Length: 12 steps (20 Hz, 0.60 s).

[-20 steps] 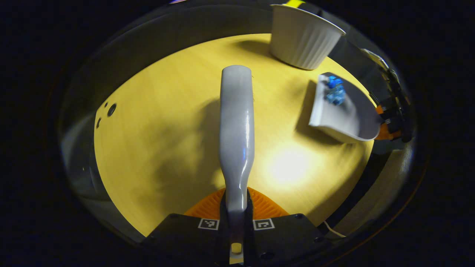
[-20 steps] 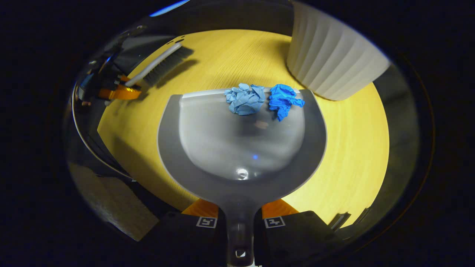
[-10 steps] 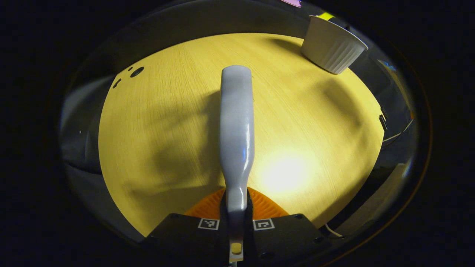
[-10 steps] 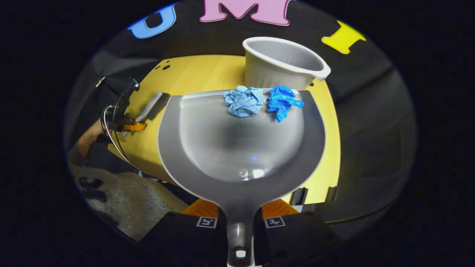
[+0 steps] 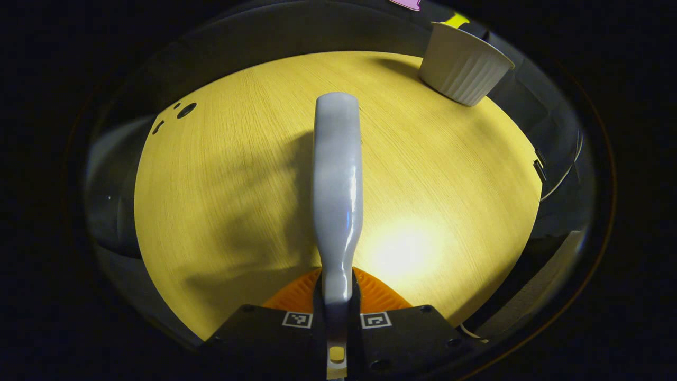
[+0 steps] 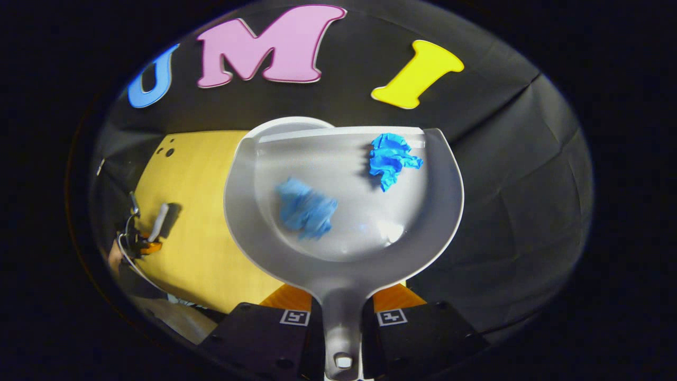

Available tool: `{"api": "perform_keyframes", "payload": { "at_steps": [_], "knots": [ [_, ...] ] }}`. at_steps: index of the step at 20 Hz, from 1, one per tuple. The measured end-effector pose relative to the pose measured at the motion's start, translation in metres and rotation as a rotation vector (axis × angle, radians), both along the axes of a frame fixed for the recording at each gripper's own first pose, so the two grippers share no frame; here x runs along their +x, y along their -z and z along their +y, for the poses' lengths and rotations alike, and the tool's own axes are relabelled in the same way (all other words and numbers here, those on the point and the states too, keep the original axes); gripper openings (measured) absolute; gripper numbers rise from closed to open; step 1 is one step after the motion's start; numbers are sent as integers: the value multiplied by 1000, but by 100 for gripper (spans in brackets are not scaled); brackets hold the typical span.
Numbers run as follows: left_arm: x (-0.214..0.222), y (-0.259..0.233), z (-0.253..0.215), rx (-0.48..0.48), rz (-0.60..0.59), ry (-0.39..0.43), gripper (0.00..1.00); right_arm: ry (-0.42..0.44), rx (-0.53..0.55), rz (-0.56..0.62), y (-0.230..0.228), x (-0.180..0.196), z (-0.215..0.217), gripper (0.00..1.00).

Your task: Pick up the small broom and dustpan from the desktop, sweep the trash into the dustpan with the broom, and then empty the trash into the garbage bin.

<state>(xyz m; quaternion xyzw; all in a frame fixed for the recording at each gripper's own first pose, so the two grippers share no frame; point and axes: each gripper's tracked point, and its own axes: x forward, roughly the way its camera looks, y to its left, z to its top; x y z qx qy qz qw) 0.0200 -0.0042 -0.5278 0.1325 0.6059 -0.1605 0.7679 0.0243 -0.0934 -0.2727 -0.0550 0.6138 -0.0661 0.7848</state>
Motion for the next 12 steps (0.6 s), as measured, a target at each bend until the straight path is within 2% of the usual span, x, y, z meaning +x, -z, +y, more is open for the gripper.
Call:
{"api": "perform_keyframes", "payload": {
  "at_steps": [5, 8, 12],
  "knots": [
    [1, 0, 1, -6, -5, -4, 19, -204, -271, 72, 3, 32, -47, 31],
    [0, 0, 3, -5, -3, -3, 19, -282, -318, 83, -1, 47, -47, 31],
    [-2, 0, 6, 6, 3, -2, 18, -441, -427, 106, -16, 63, -51, 31]
  ]
}}
